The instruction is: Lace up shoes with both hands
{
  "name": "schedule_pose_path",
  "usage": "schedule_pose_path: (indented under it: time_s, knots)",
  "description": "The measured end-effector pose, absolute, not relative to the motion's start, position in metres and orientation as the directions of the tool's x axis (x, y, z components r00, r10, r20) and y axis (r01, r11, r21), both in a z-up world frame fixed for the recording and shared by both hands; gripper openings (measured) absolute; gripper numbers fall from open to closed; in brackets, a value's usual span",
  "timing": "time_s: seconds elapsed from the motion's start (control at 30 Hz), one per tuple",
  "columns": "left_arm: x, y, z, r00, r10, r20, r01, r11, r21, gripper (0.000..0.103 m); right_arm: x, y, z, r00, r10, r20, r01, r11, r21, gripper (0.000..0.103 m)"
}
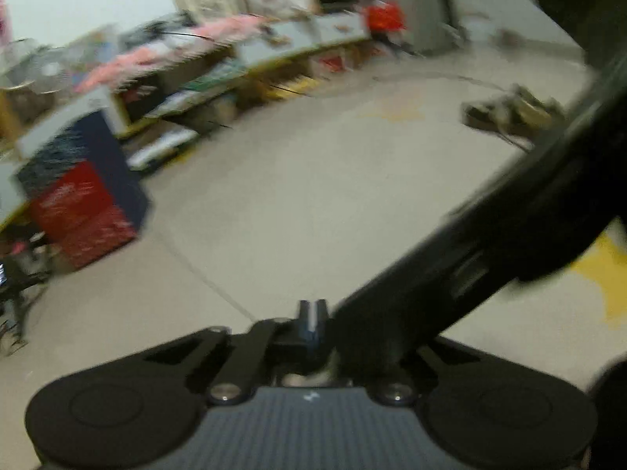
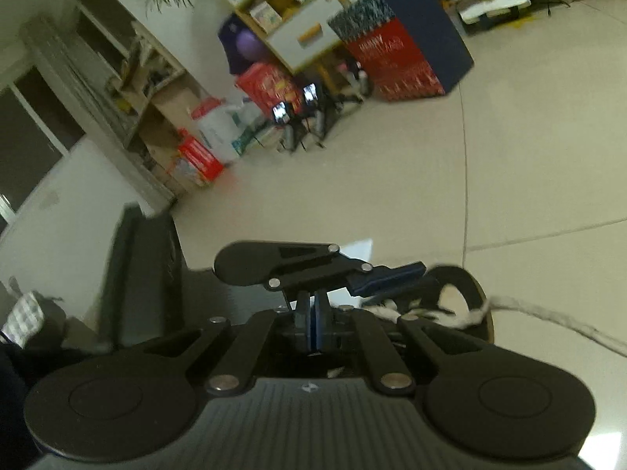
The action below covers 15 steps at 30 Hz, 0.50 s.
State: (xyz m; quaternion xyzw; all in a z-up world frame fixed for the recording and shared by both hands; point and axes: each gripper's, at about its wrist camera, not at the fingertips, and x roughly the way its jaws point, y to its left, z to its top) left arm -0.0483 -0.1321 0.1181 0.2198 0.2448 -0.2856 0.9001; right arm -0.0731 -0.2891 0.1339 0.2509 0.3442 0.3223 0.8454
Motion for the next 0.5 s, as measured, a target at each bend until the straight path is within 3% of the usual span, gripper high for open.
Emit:
schedule_pose_path:
  time_s: [0.17,0.27,0.4,0.47,0.5]
  knots:
    - [-0.025,-0.080,0.157,0.866,-0.230,-0.444,0.362,0.901,0.240,0.000,-0.074,-0.323,0.130,0.655,0.636,-0.409,-0.255,0.695,0.673,0.007]
    - [-0.002,-0.032,0.178,0.922,-0.066,-0.382,0.172,0.953,0.250,0.000,-0.065,-0.354,0.098,0.667,0.584,-0.463,-0.049,0.654,0.755,0.008]
    - [0.031,0.045,0.187,0.909,0.129,-0.396,-0.046,0.976,0.214,0.001,-0.055,-0.373,0.050,0.643,0.592,-0.486,0.158,0.518,0.841,0.010]
    - [0.038,0.077,0.187,0.883,0.226,-0.411,-0.152,0.967,0.204,0.003,-0.046,-0.371,0.032,0.622,0.635,-0.458,0.206,0.432,0.878,0.026]
    - [0.038,0.091,0.186,0.866,0.270,-0.422,-0.210,0.960,0.183,0.004,-0.042,-0.369,0.024,0.616,0.652,-0.442,0.227,0.390,0.892,0.040]
